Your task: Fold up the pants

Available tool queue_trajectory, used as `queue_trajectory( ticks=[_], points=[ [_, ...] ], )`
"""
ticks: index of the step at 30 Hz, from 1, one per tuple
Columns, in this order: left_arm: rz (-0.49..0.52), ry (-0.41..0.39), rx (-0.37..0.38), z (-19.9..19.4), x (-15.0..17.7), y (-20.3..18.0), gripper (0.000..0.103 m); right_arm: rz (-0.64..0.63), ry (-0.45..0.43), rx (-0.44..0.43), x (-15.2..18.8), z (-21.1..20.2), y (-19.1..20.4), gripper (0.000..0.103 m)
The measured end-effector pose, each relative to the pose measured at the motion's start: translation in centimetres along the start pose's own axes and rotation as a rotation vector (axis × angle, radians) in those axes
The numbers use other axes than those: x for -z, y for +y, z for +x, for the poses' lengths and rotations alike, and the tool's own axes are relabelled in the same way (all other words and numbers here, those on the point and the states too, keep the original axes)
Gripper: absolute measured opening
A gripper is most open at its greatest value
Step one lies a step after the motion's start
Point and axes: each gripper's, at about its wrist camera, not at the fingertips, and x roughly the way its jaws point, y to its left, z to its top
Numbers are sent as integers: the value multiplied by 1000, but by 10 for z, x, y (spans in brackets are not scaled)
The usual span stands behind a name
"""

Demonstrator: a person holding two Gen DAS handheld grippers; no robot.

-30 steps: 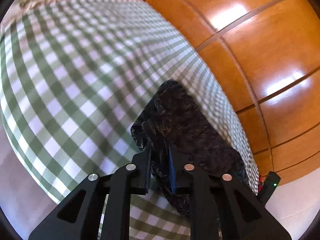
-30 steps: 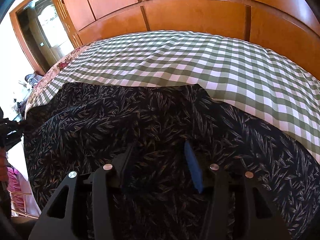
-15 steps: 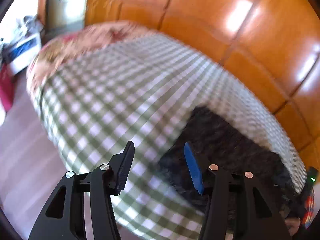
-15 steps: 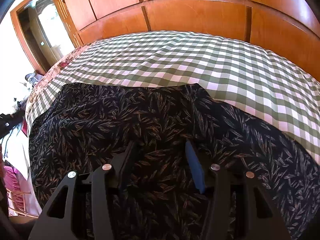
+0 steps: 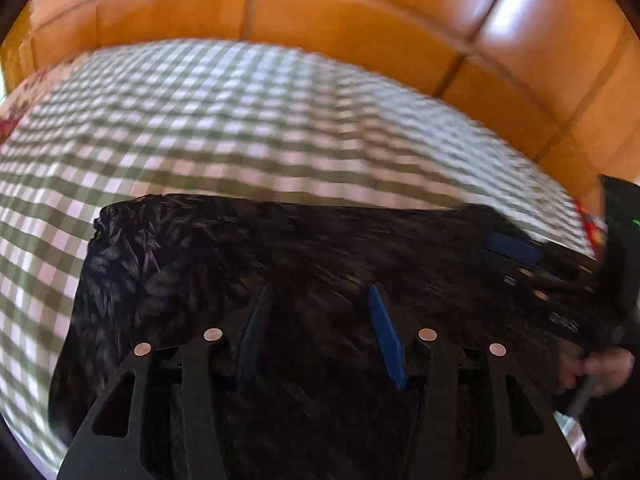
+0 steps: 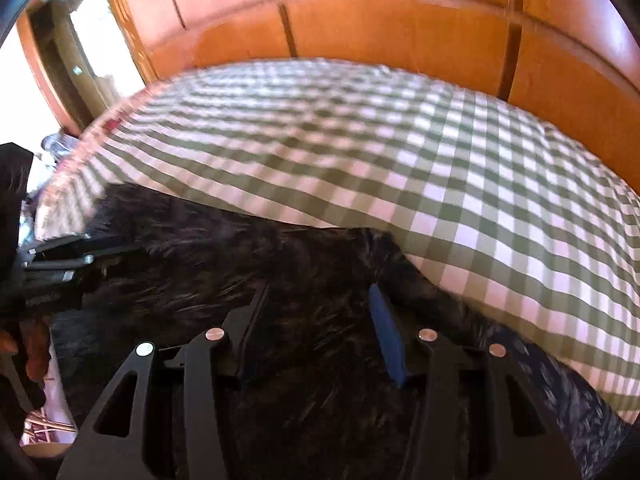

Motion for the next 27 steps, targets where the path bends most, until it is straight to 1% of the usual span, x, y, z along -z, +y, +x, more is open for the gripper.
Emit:
queue_trajectory(
  ticks=[1, 2, 3, 4, 5, 7, 9, 11, 13, 15, 16, 17, 20, 22, 25, 26, 27],
  points=[
    [-26, 11, -7, 14, -4, 12, 50, -1, -17, -2, 0, 2, -1, 49],
    [-57, 0, 29, 20, -7, 23, 50, 2, -31, -6, 1, 4, -2, 50],
    [-87, -18, 61, 20, -7, 30, 48, 15, -43, -17, 3, 5, -4, 51],
    [-102, -23, 73, 20, -7, 34, 47, 18, -48, -21, 4, 4, -4, 51],
    [-94, -30, 72, 20, -5, 34, 47, 17, -52, -22, 5, 4, -4, 51],
    [-31, -65, 38, 21, 3, 26, 47, 21, -54, -30, 6, 2, -5, 51],
    [3, -87, 2, 20, 9, 19, 47, 12, -48, -12, 7, -3, -2, 51],
    [-10, -83, 1, 18, 8, 19, 47, -17, -45, 18, 8, -11, 4, 51],
    [-30, -78, -8, 11, 8, 20, 47, -39, -64, 25, 16, -27, 5, 51],
    [-29, -82, -63, 1, 7, 17, 47, -35, -78, 28, 25, -43, -3, 51],
    [-22, -100, -108, -7, 10, 11, 47, -25, -85, 31, 30, -51, -10, 51],
    [-14, -119, -121, -13, 14, 7, 47, -10, -90, 36, 34, -58, -18, 51],
    [10, -168, -88, -35, 31, -10, 47, 50, -94, 82, 46, -74, -50, 51],
    [40, -193, -100, -41, 40, -25, 47, 122, -89, 135, 57, -84, -79, 51],
    [57, -196, -73, -46, 52, -42, 48, 254, -84, 175, 76, -96, -125, 51],
    [64, -201, -83, -47, 55, -47, 48, 287, -87, 171, 83, -99, -138, 47],
    [77, -201, -106, -46, 57, -51, 52, 308, -97, 154, 92, -102, -147, 39]
  ],
)
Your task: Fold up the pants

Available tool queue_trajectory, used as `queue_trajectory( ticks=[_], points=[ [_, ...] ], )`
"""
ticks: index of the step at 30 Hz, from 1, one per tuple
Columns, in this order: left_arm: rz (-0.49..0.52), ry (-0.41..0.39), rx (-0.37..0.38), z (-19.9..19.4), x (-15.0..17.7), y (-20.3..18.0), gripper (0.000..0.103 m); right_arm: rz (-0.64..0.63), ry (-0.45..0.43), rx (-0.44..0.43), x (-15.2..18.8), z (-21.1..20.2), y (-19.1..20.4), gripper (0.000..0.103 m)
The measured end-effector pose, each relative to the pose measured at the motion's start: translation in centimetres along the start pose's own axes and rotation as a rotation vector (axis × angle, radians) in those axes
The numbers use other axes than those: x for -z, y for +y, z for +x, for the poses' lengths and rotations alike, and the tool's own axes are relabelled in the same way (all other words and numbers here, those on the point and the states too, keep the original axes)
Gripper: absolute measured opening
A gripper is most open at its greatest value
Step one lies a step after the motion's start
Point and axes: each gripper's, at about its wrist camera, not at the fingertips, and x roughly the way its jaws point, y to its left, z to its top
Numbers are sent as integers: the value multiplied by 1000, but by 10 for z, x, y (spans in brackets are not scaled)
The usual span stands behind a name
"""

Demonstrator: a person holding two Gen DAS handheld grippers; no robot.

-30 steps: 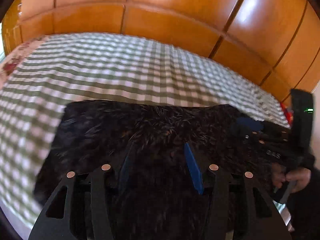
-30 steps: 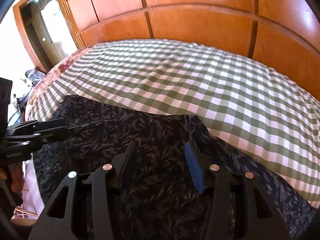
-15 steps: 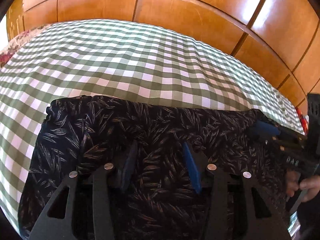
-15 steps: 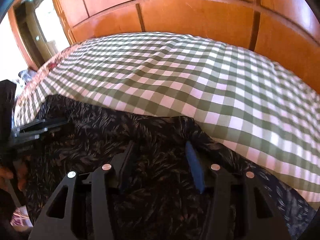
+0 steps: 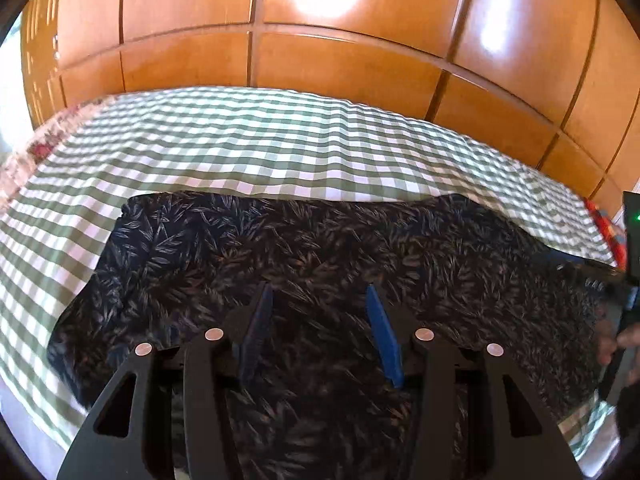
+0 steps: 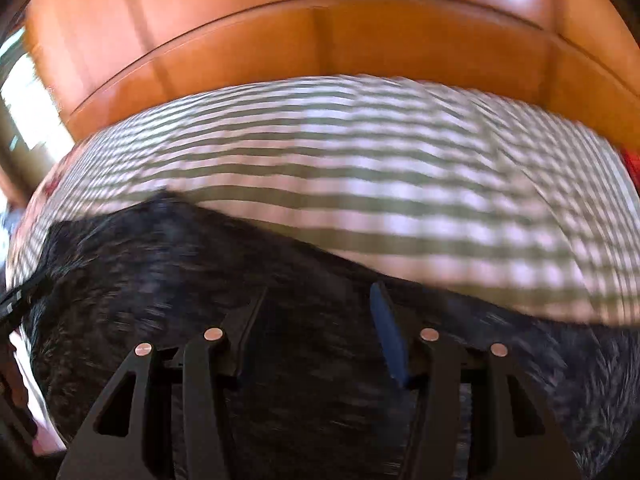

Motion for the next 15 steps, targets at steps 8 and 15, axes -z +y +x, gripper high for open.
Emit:
queue_trajectory(
  ticks=[8, 15],
  points=[
    [-18, 90, -79, 16, 2, -12, 56, -5, -40, 48, 8, -20, 11, 49],
    [49, -5, -51, -25, 13, -47, 61, -19, -83, 65, 39, -68, 5, 54]
  ],
)
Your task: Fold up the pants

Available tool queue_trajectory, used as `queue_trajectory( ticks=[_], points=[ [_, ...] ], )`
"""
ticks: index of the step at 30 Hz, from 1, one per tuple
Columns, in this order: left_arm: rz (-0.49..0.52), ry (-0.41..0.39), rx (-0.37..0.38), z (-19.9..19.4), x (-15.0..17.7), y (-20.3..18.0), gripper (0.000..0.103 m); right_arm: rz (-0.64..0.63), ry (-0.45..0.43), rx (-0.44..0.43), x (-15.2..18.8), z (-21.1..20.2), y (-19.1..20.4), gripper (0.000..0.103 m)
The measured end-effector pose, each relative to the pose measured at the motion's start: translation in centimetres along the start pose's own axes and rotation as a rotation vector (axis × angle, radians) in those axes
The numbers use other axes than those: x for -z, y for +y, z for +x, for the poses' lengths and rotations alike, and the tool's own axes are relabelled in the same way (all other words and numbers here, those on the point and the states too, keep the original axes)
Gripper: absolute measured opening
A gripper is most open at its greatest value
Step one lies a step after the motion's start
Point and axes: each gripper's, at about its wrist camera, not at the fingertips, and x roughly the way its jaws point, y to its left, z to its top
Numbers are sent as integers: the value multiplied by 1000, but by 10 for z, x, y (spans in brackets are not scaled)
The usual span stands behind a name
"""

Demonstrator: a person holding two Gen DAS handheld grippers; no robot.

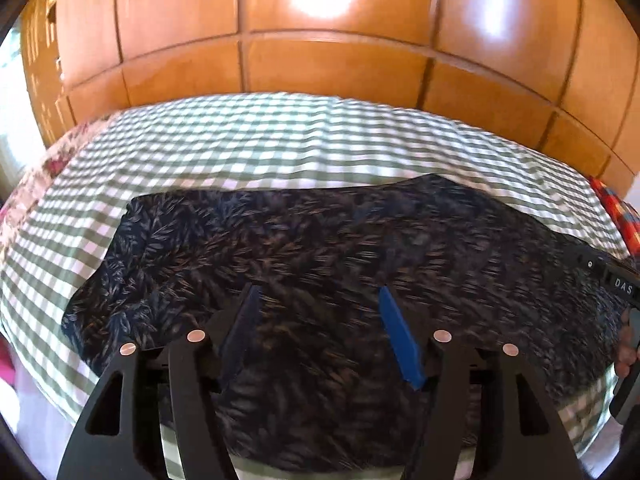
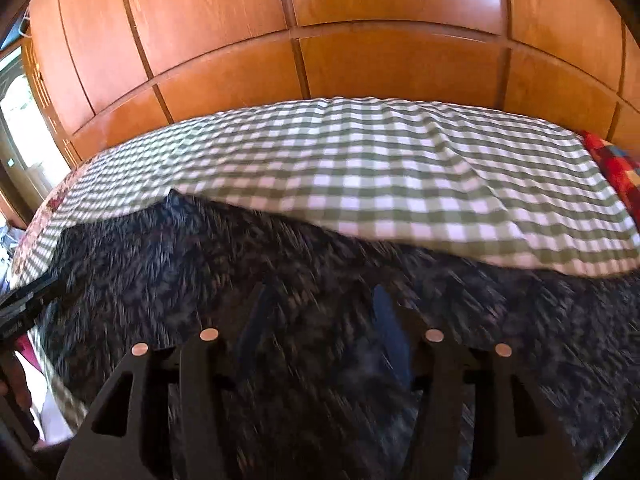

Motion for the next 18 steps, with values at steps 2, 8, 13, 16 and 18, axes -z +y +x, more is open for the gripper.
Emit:
queue_trajectory(
  ticks=[2, 8, 13, 16, 18],
  points=[
    [15, -8, 15, -3, 1, -9, 61, 3, 13, 16, 9, -6, -6, 54],
    [54, -1, 49, -2, 5, -29, 61, 23, 42, 118, 45, -28, -37, 54],
    [67, 6, 58, -2, 7, -38, 61, 33, 65, 160, 64, -36, -55, 54],
    [66, 13, 62, 0, 8, -40, 61, 40, 76, 162, 72, -39, -65, 55],
    [69, 19, 61, 2, 8, -41, 61, 43, 78, 156, 77, -41, -69, 55]
  ],
)
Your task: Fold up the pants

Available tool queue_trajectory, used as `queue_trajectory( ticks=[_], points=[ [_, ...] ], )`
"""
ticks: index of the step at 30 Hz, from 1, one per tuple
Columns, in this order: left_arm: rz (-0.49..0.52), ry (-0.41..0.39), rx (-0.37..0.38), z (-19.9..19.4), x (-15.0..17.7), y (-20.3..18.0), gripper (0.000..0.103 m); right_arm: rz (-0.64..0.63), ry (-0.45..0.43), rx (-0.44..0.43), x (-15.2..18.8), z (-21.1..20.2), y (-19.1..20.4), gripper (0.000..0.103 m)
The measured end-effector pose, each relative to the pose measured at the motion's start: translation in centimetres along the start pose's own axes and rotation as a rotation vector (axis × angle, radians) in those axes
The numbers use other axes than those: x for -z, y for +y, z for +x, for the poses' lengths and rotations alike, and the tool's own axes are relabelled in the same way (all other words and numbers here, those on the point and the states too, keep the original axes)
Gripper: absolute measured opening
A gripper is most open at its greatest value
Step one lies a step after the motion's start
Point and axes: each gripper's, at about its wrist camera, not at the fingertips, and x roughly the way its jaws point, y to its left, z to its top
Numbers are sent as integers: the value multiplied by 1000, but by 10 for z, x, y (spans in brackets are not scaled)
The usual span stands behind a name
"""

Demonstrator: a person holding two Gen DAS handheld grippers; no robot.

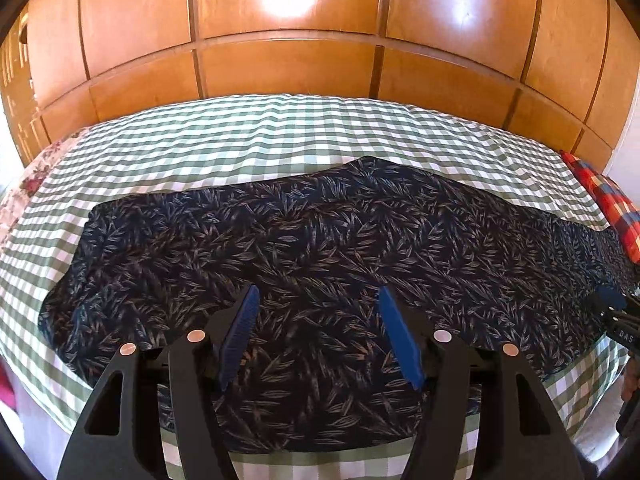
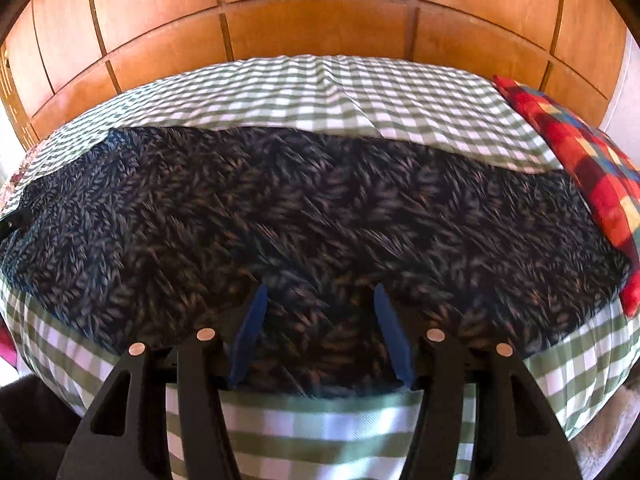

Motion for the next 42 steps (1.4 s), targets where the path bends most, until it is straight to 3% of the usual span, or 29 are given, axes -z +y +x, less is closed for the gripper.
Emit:
queue_trajectory(
  ticks=[8, 12, 13, 15, 19, 26, 30, 36, 39, 42],
  points=[
    [-28, 79, -2, 21, 8, 5, 61, 2, -13, -16, 6, 0, -5, 55],
    [-23, 65, 3, 19, 12, 4, 61, 40, 14, -22, 0, -3, -7, 55],
    [-32, 63, 11, 18, 12, 5, 61, 71, 23, -43, -2, -7, -11, 54],
    [-55, 59, 25, 16, 12, 9, 61, 123, 26, -77, -3, -13, -19, 40],
    [-96, 36, 69, 7, 14, 14, 61, 253, 24, -136, 0, -28, -41, 37],
    [42, 27, 172, -1, 20, -20, 61, 183, 2, -108, 1, -35, -27, 37],
    [172, 81, 119, 17, 34, -42, 65, 152, 44, -92, 13, -11, -22, 37],
    [143, 78, 134, 17, 39, -39, 65, 178, 38, -122, 11, -18, -29, 37],
    [146, 81, 133, 20, 38, -36, 65, 256, 2, -131, 10, -37, -53, 37],
    [140, 81, 138, 16, 40, -37, 65, 377, -38, -87, 10, -51, -92, 36]
  ],
)
